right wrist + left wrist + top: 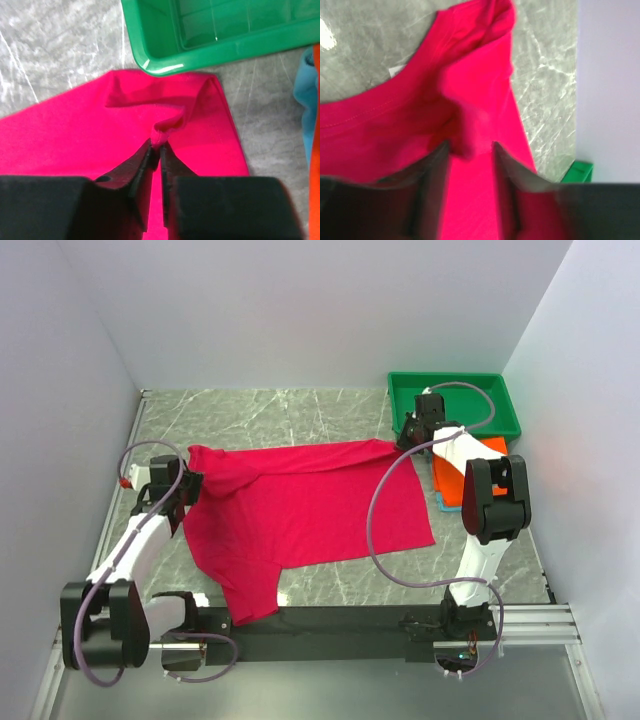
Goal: Fold and stack the t-shirts
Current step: Fold the tshirt
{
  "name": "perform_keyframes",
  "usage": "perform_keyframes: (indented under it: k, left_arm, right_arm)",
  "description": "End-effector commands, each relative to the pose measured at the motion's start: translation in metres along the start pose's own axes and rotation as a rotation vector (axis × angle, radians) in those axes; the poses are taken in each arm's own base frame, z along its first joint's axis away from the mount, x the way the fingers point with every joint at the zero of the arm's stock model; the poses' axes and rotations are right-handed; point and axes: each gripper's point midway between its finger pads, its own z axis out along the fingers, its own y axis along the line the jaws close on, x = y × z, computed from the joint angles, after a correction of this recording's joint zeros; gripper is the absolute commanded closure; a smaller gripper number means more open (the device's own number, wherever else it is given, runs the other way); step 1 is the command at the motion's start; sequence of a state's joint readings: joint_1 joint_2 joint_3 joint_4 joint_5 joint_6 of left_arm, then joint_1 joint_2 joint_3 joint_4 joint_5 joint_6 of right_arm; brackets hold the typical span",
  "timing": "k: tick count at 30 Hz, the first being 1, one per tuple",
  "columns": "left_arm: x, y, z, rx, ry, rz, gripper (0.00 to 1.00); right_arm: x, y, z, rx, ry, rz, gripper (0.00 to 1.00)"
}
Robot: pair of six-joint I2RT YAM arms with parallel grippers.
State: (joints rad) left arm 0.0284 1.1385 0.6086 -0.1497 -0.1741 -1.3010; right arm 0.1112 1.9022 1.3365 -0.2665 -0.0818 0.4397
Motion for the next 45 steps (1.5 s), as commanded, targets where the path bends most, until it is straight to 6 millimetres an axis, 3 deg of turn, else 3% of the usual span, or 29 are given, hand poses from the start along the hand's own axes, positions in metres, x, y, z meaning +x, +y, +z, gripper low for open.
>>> perform_keyframes:
  k: [1, 5, 9, 13, 16, 17, 20, 21, 26, 30, 36, 38, 41, 45]
  left_arm:
    - [-0.011, -0.009, -0.013, 0.033, -0.042, 0.013, 0.49]
    - [-0.018, -0.005, -0.025, 0.012, -0.063, 0.105, 0.15]
    - [-0.028, 0.001, -0.038, -0.007, -0.097, 0.231, 0.04]
    - [-0.039, 0.004, -0.047, -0.008, -0.134, 0.390, 0.03]
    - [-0.039, 0.001, -0.045, -0.001, -0.124, 0.486, 0.03]
    - [-0.038, 0.001, -0.045, -0.007, -0.116, 0.501, 0.04]
    - [-0.034, 0.001, -0.042, -0.005, -0.083, 0.545, 0.05]
    - [-0.033, 0.001, -0.042, -0.006, -0.077, 0.553, 0.06]
    - [-0.036, -0.002, -0.045, -0.011, -0.080, 0.573, 0.06]
    - [-0.042, -0.004, -0.049, -0.021, -0.096, 0.584, 0.05]
    - [-0.043, -0.003, -0.054, -0.021, -0.100, 0.578, 0.05]
    - [-0.042, -0.003, -0.056, -0.020, -0.096, 0.580, 0.05]
    - [-0.042, -0.003, -0.058, -0.018, -0.095, 0.585, 0.05]
    - [-0.040, -0.003, -0.058, -0.007, -0.085, 0.600, 0.06]
  right_arm:
    - [0.000, 0.000, -0.014, -0.009, 0.007, 0.018, 0.69]
    - [0.012, 0.006, -0.033, -0.025, 0.031, -0.003, 0.52]
    - [0.039, 0.018, -0.051, -0.022, 0.062, -0.074, 0.46]
    - [0.068, 0.048, -0.070, -0.045, 0.087, -0.202, 0.43]
    - [0.103, 0.099, -0.085, -0.192, 0.133, -0.324, 0.43]
    - [0.124, 0.125, -0.091, -0.249, 0.169, -0.381, 0.43]
    - [0.165, 0.154, -0.090, -0.297, 0.260, -0.470, 0.43]
    - [0.181, 0.174, -0.096, -0.334, 0.277, -0.513, 0.43]
    - [0.244, 0.200, -0.095, -0.359, 0.416, -0.641, 0.42]
    - [0.283, 0.202, -0.098, -0.328, 0.480, -0.771, 0.41]
    - [0.328, 0.184, -0.106, -0.256, 0.610, -0.928, 0.39]
    - [0.352, 0.173, -0.115, -0.277, 0.717, -0.973, 0.39]
    - [0.372, 0.154, -0.124, -0.269, 0.820, -1.006, 0.39]
    - [0.389, 0.147, -0.147, -0.322, 0.887, -1.031, 0.39]
